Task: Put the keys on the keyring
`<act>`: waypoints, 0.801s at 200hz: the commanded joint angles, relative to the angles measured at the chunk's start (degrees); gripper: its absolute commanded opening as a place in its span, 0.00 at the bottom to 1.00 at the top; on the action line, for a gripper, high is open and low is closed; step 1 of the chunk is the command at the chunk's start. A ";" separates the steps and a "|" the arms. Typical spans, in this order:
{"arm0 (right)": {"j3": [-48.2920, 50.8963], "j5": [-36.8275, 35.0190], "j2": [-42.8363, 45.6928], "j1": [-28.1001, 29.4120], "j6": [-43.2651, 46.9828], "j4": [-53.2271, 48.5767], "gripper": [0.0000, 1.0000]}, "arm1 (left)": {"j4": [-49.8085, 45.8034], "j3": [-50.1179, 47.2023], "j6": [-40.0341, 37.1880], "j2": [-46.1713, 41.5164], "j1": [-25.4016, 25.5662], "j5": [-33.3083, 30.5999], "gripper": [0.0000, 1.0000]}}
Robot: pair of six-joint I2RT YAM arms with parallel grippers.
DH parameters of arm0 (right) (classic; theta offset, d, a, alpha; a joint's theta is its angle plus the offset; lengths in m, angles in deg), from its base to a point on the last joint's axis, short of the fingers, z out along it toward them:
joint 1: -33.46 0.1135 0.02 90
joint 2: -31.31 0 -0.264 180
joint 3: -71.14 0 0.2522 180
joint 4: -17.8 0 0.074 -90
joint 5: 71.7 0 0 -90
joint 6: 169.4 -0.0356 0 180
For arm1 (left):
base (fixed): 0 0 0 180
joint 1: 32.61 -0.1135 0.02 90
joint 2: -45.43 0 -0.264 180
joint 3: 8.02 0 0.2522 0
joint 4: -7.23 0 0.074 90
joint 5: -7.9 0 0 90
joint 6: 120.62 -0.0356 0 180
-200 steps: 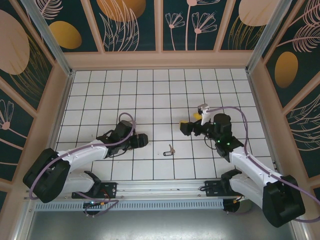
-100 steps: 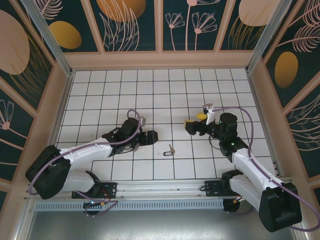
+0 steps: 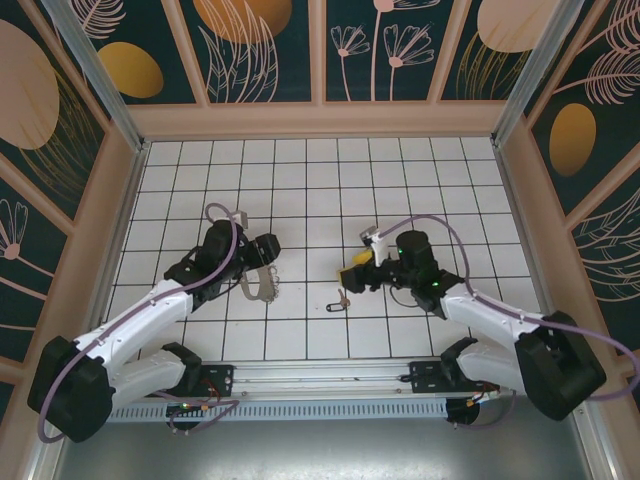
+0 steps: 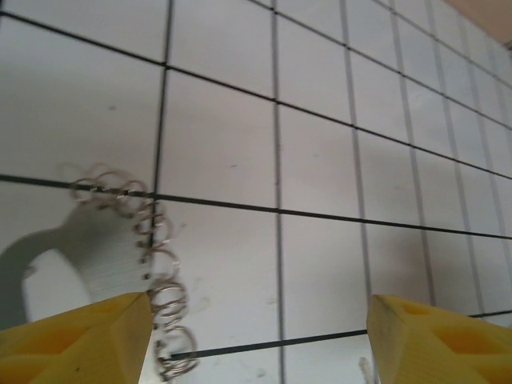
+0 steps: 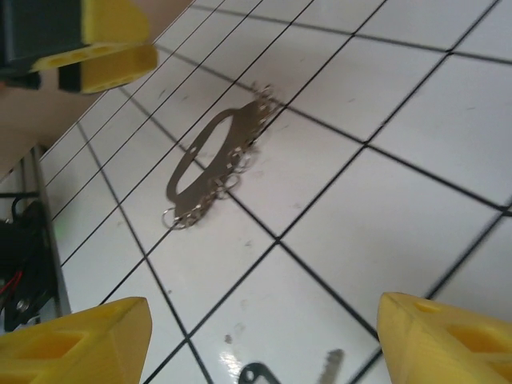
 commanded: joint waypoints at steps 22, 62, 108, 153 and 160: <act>-2.72 -2.63 -6.08 4.94 -3.34 8.62 0.75 | -1.39 -6.34 -1.62 -0.38 -4.18 -0.41 0.73; -3.08 -3.71 -7.33 5.75 -3.21 9.73 0.79 | 5.63 -9.20 -0.31 3.88 -4.20 5.62 0.77; -4.16 -4.87 -6.44 5.75 -0.69 7.43 0.80 | 9.37 -10.30 0.05 7.76 -4.15 9.10 0.78; -4.07 -4.66 -6.36 4.48 -0.01 7.25 0.81 | 11.58 -9.65 0.16 10.99 -2.66 10.05 0.78; -4.00 -4.40 -6.36 4.15 0.01 7.16 0.81 | 11.72 -9.21 0.16 11.88 -2.18 9.82 0.78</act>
